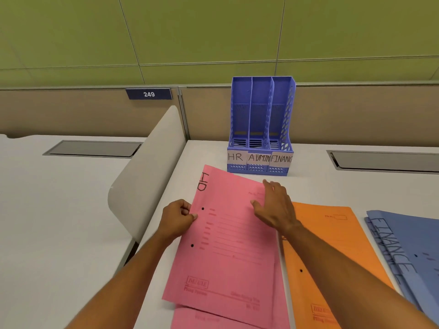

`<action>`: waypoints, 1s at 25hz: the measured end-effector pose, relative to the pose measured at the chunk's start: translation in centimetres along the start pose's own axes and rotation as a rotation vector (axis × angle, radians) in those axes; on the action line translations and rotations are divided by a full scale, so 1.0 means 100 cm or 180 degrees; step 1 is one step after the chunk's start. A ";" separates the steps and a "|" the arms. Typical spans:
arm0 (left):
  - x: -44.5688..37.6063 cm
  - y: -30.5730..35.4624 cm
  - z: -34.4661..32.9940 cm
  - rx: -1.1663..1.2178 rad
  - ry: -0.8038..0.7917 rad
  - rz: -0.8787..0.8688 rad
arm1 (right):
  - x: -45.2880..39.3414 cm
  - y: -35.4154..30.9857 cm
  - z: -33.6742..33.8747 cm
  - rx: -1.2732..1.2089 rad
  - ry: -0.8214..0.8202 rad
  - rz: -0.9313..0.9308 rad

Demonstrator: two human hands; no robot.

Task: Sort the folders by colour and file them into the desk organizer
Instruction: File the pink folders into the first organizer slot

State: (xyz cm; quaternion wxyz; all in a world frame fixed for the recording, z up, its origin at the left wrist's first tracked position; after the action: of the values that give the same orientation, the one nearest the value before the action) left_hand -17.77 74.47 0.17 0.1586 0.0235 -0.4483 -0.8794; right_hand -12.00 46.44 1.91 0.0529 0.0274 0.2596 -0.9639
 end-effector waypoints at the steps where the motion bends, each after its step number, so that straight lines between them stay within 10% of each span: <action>1: -0.005 0.007 0.007 0.0078 0.0065 -0.0061 | -0.009 -0.008 0.009 -0.0021 0.0111 0.0062; 25: -0.057 0.173 0.098 0.0829 0.1736 -0.2050 | -0.183 -0.181 0.222 -0.0314 0.2078 0.1604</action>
State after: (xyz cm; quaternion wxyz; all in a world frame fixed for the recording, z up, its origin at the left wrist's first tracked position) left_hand -9.70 74.37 19.28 -0.0152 0.4131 -0.4670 -0.7817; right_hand 3.47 52.43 31.60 0.2033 0.3918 0.2937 -0.8479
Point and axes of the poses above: each hand's wrist, its own x-axis away from the middle knuckle, its own z-axis out of the back of the hand, y = z × x, the point moved 5 cm from there along -x, towards the middle knuckle, and after that the axes turned 3 degrees about -x, right-handed, at the moved point
